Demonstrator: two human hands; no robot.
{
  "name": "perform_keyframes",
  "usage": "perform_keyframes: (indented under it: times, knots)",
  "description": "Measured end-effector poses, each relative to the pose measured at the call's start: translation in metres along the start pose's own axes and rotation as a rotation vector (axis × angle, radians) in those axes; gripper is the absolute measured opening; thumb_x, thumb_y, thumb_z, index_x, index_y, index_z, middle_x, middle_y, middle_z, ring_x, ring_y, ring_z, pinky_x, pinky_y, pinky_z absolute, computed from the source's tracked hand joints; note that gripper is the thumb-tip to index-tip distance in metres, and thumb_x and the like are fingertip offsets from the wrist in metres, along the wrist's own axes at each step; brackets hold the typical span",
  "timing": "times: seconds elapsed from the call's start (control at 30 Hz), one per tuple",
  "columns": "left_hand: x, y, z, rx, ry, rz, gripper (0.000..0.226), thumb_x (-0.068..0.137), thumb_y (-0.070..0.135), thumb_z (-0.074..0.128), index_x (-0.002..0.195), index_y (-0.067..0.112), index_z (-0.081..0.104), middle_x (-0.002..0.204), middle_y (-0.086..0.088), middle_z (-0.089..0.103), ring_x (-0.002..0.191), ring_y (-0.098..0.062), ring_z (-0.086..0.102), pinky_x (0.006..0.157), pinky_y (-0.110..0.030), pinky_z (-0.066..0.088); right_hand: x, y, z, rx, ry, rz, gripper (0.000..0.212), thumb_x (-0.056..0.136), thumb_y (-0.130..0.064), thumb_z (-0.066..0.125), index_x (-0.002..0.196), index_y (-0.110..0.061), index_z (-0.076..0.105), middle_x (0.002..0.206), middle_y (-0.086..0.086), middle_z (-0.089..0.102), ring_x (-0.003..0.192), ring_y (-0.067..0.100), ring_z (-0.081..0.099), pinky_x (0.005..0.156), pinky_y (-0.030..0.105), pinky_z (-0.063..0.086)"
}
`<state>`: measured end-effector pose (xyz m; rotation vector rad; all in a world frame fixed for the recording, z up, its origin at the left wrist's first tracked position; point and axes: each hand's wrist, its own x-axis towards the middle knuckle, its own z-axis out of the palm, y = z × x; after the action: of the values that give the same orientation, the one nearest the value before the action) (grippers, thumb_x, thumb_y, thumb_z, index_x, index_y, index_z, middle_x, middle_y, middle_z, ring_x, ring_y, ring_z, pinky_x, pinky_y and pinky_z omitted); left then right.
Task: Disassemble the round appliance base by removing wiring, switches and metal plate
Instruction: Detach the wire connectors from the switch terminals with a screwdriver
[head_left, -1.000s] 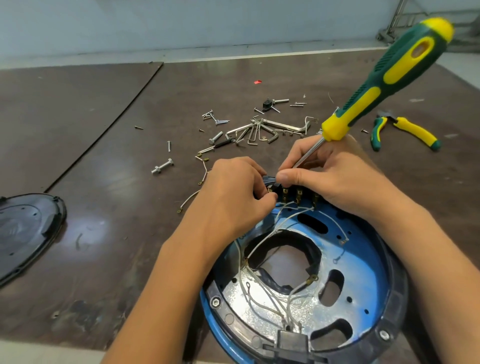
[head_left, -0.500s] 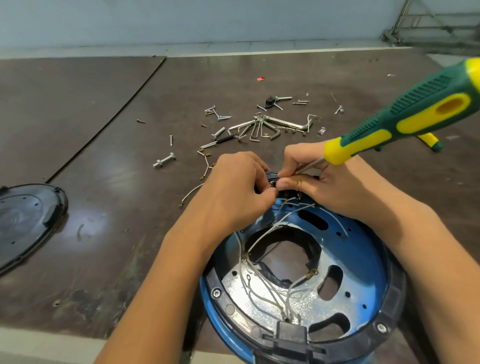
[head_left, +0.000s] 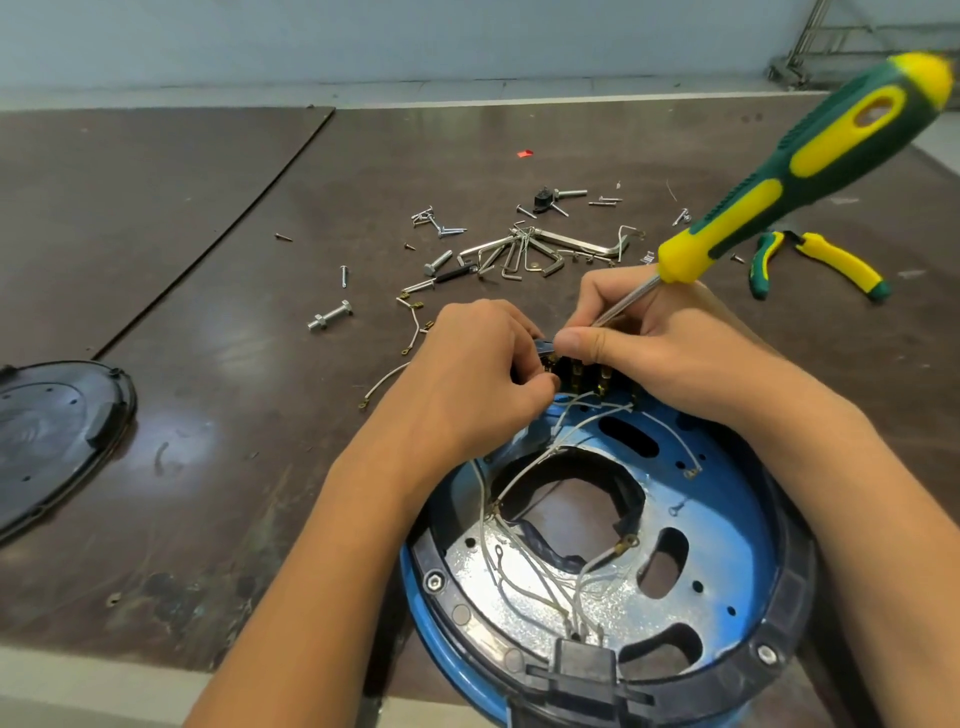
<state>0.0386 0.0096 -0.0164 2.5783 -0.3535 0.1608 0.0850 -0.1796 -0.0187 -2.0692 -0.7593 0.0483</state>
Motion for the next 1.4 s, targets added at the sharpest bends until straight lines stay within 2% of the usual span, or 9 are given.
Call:
perform_keyframes:
  times: [0.1, 0.27, 0.37, 0.53, 0.7, 0.93, 1.07, 1.27, 1.4]
  knots:
    - [0.000, 0.000, 0.000, 0.013, 0.008, -0.004, 0.019, 0.083, 0.025, 0.073, 0.068, 0.015, 0.078, 0.102, 0.005, 0.070, 0.076, 0.010, 0.052, 0.068, -0.007, 0.036, 0.002, 0.000, 0.000, 0.053, -0.002, 0.064, 0.024, 0.091, -0.027, 0.077, 0.072, -0.021, 0.064, 0.064, -0.004, 0.063, 0.057, 0.002, 0.052, 0.055, 0.015, 0.041]
    - [0.000, -0.001, 0.001, 0.024, 0.023, 0.007, 0.019, 0.082, 0.025, 0.074, 0.066, 0.016, 0.078, 0.098, 0.004, 0.071, 0.077, 0.014, 0.051, 0.069, -0.008, 0.036, 0.005, 0.001, -0.001, 0.135, -0.011, 0.150, 0.026, 0.090, -0.029, 0.077, 0.070, -0.021, 0.064, 0.066, 0.002, 0.065, 0.064, 0.013, 0.056, 0.065, 0.034, 0.043]
    - [0.000, 0.000, 0.000, 0.029, 0.019, 0.015, 0.020, 0.083, 0.026, 0.073, 0.066, 0.015, 0.079, 0.095, 0.004, 0.073, 0.078, 0.019, 0.049, 0.070, -0.002, 0.033, 0.007, 0.000, -0.001, 0.189, -0.012, 0.184, 0.027, 0.089, -0.029, 0.077, 0.068, -0.021, 0.063, 0.068, 0.003, 0.066, 0.067, 0.014, 0.056, 0.068, 0.037, 0.044]
    - [-0.001, 0.001, -0.001, 0.011, 0.020, 0.008, 0.020, 0.084, 0.026, 0.073, 0.068, 0.015, 0.079, 0.098, 0.003, 0.073, 0.079, 0.011, 0.052, 0.078, -0.018, 0.042, 0.008, 0.001, -0.001, 0.238, 0.003, 0.214, 0.025, 0.087, -0.028, 0.080, 0.068, -0.021, 0.065, 0.078, 0.015, 0.073, 0.077, 0.030, 0.065, 0.078, 0.047, 0.051]
    - [0.000, 0.003, -0.001, 0.019, 0.003, -0.006, 0.020, 0.083, 0.024, 0.074, 0.067, 0.013, 0.079, 0.095, 0.001, 0.075, 0.078, 0.006, 0.052, 0.069, -0.003, 0.034, 0.007, 0.004, 0.000, 0.287, 0.016, 0.234, 0.024, 0.085, -0.027, 0.081, 0.068, -0.020, 0.065, 0.074, 0.010, 0.069, 0.076, 0.024, 0.061, 0.079, 0.045, 0.049]
    - [-0.003, 0.004, -0.003, -0.003, 0.008, -0.017, 0.018, 0.083, 0.024, 0.075, 0.069, 0.014, 0.079, 0.103, 0.003, 0.074, 0.088, 0.004, 0.055, 0.080, -0.019, 0.044, 0.007, 0.005, 0.000, 0.334, -0.011, 0.243, 0.028, 0.088, -0.020, 0.079, 0.067, -0.017, 0.061, 0.054, 0.000, 0.051, 0.051, 0.011, 0.042, 0.052, 0.021, 0.038]
    - [-0.002, 0.005, -0.003, -0.008, 0.002, -0.033, 0.019, 0.084, 0.025, 0.074, 0.068, 0.016, 0.078, 0.109, 0.006, 0.071, 0.091, -0.003, 0.062, 0.081, -0.022, 0.047, 0.005, 0.009, 0.000, 0.310, 0.006, 0.187, 0.023, 0.089, -0.021, 0.079, 0.073, -0.015, 0.063, 0.052, 0.002, 0.054, 0.049, 0.013, 0.044, 0.052, 0.021, 0.039]
    - [-0.003, 0.004, -0.004, -0.015, -0.013, -0.047, 0.019, 0.084, 0.026, 0.074, 0.067, 0.017, 0.077, 0.108, 0.007, 0.069, 0.090, -0.002, 0.061, 0.075, -0.010, 0.042, 0.002, 0.010, 0.000, 0.300, -0.002, 0.080, 0.019, 0.093, -0.016, 0.074, 0.078, -0.013, 0.063, 0.048, -0.003, 0.055, 0.046, 0.010, 0.046, 0.051, 0.014, 0.039]
    - [-0.003, 0.004, -0.003, -0.031, -0.008, -0.042, 0.019, 0.083, 0.026, 0.074, 0.067, 0.016, 0.077, 0.109, 0.007, 0.070, 0.091, -0.001, 0.060, 0.083, -0.022, 0.050, 0.002, 0.009, 0.000, 0.291, 0.000, 0.057, 0.018, 0.094, -0.015, 0.074, 0.079, -0.014, 0.063, 0.049, -0.003, 0.055, 0.046, 0.009, 0.046, 0.050, 0.013, 0.039]
